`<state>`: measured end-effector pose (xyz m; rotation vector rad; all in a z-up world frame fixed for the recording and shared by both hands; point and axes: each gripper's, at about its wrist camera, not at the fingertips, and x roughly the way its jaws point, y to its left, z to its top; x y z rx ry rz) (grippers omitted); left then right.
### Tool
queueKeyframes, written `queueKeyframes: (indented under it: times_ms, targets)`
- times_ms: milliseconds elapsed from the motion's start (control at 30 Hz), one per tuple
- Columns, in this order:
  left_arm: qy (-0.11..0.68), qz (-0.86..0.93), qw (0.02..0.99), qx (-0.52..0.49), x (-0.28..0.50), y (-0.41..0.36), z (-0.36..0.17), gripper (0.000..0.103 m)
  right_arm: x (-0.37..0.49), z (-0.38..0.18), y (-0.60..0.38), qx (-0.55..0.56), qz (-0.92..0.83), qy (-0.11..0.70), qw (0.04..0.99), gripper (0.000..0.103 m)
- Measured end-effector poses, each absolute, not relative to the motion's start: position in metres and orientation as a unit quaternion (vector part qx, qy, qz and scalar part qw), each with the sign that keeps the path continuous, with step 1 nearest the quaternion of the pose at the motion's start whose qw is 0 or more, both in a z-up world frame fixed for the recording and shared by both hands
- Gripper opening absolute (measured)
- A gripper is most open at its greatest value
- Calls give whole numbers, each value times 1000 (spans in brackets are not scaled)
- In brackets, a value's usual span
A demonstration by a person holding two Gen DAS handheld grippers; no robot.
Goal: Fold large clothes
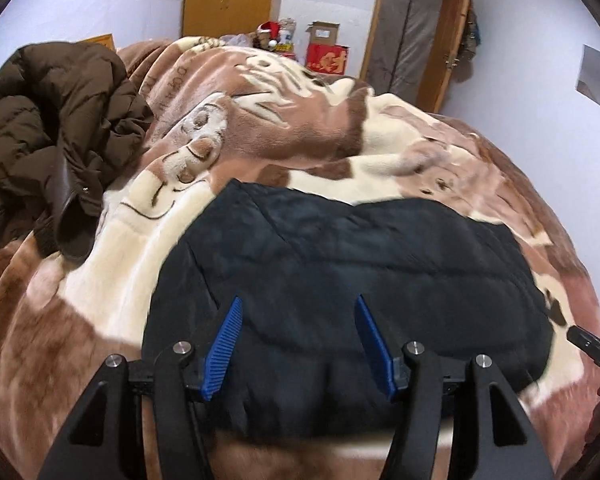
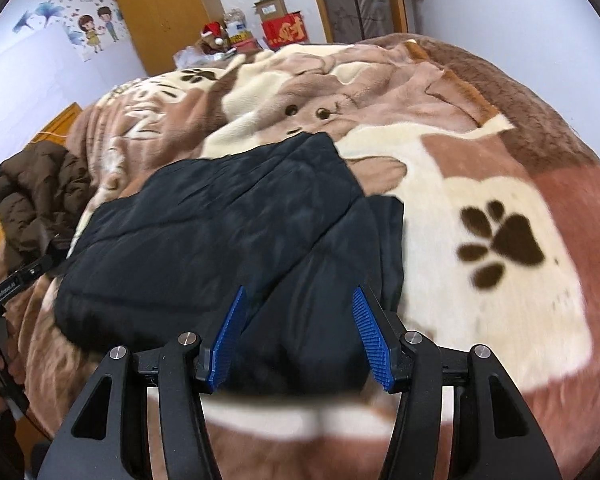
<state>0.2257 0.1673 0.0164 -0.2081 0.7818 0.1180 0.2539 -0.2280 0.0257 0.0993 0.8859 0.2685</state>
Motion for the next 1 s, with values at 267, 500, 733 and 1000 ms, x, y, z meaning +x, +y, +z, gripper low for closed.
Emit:
queueKeyframes:
  times_ms: [267, 500, 733, 1000]
  targets:
    - [367, 41, 926, -79, 143, 119, 40, 62, 169, 49, -218, 19, 145, 399, 905, 56]
    - [368, 26, 927, -68, 89, 88, 46, 66, 114, 58, -207, -19, 157, 378, 912, 56]
    - [376, 20, 924, -68, 53, 72, 44, 67, 82, 64, -204, -28, 164, 370, 914, 63]
    - [378, 20, 923, -63, 34, 61, 41, 71, 63, 61, -198, -42, 164, 369, 914, 64]
